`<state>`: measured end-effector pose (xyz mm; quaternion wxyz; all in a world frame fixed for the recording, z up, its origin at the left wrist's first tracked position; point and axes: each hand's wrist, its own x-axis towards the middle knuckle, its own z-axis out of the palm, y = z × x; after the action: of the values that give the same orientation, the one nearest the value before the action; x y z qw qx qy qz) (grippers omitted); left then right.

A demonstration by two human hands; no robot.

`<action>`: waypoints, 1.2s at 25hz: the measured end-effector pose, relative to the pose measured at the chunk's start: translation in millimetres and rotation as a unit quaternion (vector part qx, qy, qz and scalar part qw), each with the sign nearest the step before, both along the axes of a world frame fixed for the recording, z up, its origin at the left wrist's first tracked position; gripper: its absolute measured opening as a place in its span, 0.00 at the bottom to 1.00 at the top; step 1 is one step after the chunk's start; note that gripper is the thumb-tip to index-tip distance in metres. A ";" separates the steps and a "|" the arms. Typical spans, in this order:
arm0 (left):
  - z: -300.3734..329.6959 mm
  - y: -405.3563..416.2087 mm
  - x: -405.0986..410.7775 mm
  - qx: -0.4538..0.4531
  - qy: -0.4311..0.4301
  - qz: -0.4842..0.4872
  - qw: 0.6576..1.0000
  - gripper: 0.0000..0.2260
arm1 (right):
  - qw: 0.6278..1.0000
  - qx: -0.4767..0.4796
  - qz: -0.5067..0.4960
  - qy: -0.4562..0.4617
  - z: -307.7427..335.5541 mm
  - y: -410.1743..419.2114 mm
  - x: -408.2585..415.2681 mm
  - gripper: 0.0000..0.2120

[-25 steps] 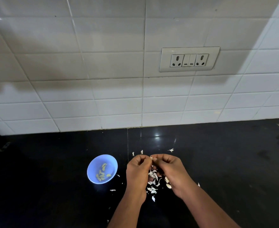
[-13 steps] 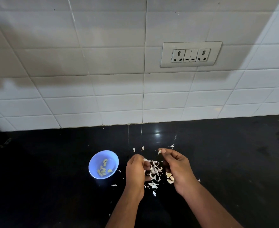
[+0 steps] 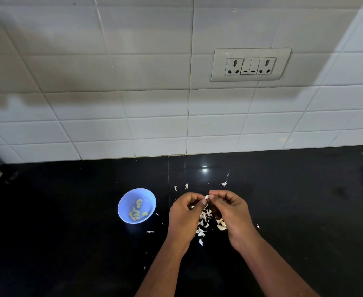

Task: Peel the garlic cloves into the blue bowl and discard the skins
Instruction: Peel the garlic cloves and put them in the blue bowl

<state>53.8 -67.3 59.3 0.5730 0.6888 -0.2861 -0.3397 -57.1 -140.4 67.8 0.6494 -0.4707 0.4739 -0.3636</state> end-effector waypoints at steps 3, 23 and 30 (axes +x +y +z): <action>-0.4 0.8 -2.6 -0.008 0.001 0.022 1.000 0.05 | 0.999 -0.023 0.014 0.020 0.8 2.3 -0.2 0.04; 1.6 0.9 -3.2 0.007 0.139 0.046 0.989 0.12 | 0.976 0.169 0.112 -0.085 -4.8 -4.0 -3.5 0.03; -17.2 7.6 5.1 0.091 -0.017 0.014 0.996 0.09 | 0.993 0.064 0.087 -0.036 -7.2 -0.3 -3.6 0.04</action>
<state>58.9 -59.7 42.1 0.5073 0.7479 -0.2539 -0.3447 -60.7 -140.7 60.6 0.7241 -0.4543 0.4298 -0.2910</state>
